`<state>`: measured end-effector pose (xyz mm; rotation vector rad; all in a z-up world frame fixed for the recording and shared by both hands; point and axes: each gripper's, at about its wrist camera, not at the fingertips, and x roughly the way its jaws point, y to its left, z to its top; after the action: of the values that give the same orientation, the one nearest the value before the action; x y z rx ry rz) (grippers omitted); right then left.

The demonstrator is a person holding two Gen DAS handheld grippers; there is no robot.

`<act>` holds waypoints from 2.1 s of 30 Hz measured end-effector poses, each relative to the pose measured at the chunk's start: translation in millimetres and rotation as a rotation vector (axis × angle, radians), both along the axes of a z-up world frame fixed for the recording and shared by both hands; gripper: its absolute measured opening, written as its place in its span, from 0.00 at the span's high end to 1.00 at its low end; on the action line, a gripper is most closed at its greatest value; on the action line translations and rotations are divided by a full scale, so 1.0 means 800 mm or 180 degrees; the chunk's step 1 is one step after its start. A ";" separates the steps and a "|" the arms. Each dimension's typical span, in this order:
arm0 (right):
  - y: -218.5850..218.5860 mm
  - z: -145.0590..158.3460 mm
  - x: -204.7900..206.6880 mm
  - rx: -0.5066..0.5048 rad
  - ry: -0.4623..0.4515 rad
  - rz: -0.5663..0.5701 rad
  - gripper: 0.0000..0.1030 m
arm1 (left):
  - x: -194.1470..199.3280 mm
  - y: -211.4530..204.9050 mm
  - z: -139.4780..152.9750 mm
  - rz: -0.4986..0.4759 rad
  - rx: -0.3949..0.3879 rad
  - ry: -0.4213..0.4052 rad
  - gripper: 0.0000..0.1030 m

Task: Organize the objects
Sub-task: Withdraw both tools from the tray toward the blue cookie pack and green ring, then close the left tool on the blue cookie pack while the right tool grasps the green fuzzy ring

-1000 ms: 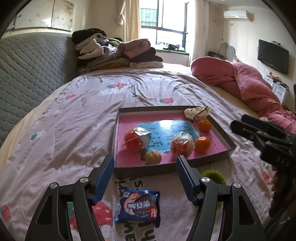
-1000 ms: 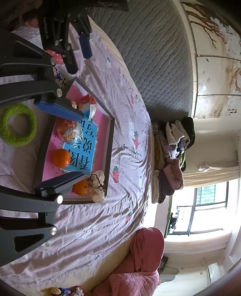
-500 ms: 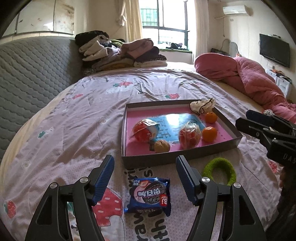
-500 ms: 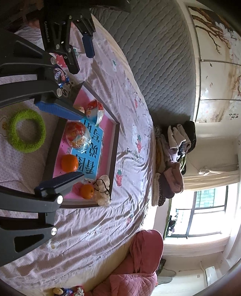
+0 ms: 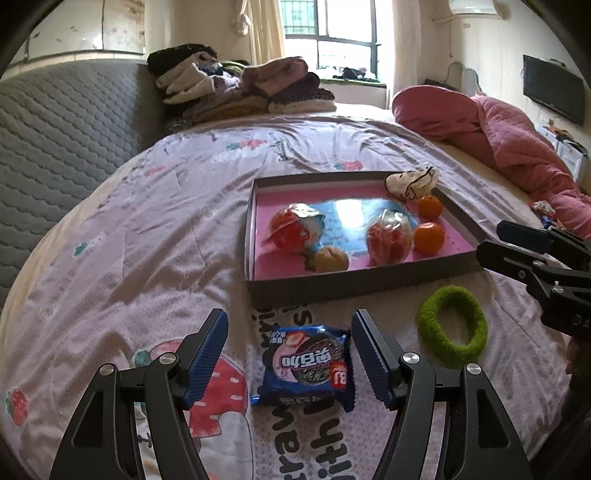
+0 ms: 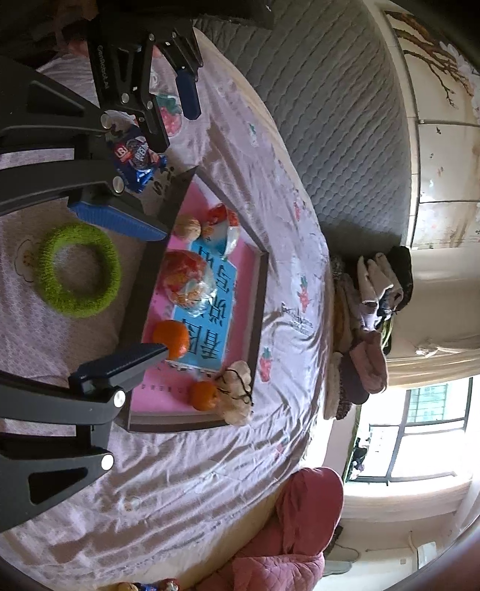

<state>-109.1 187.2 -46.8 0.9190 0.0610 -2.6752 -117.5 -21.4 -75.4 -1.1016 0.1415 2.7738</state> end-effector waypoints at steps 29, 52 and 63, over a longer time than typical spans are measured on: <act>0.008 -0.050 -0.004 -0.0025 -0.0620 -0.0097 0.45 | 0.002 -0.003 -0.038 -0.0062 -0.0003 -0.0403 0.31; 0.000 -0.083 -0.014 0.0166 -0.0811 -0.0130 0.45 | -0.010 0.001 -0.058 -0.0086 0.0138 -0.0374 0.29; -0.003 -0.085 -0.014 0.0262 -0.0779 -0.0093 0.65 | -0.015 0.002 -0.067 -0.0113 0.0212 -0.0357 0.27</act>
<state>-120.6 184.9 -114.5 1.2749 0.1041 -2.5811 -129.3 -19.8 -129.3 -1.2217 0.0543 2.6576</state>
